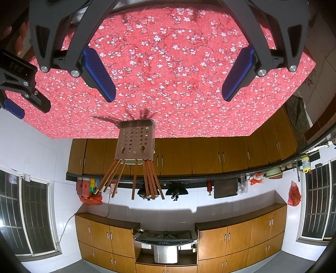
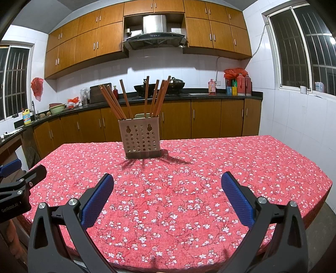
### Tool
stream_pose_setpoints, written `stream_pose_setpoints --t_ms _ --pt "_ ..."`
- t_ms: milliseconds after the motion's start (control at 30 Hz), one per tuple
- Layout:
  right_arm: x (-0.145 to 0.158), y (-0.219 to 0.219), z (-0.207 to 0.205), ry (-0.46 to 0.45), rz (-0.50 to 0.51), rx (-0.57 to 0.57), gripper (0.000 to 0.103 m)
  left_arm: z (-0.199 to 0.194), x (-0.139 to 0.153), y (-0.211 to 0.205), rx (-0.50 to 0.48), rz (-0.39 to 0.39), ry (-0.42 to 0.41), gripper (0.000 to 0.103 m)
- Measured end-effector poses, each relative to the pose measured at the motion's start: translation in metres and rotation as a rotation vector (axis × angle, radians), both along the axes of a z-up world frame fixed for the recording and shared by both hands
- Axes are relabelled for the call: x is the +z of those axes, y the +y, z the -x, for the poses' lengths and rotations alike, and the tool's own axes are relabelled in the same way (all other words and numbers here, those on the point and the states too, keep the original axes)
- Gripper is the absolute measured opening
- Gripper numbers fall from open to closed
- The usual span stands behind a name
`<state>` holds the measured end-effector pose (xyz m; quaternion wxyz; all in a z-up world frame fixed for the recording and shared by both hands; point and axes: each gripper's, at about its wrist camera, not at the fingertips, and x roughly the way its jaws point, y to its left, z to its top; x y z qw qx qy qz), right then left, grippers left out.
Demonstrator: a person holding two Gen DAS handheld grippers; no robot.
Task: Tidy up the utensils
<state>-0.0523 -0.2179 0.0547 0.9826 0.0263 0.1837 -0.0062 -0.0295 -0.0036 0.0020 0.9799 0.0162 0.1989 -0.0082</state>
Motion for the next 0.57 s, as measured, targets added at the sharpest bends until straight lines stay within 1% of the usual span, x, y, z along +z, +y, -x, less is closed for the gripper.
stream_pose_setpoints --t_ms 567 --pt "0.0007 -0.0002 -0.0001 0.000 0.000 0.000 0.101 0.0013 -0.0009 0.0013 0.007 0.011 0.004 0.099"
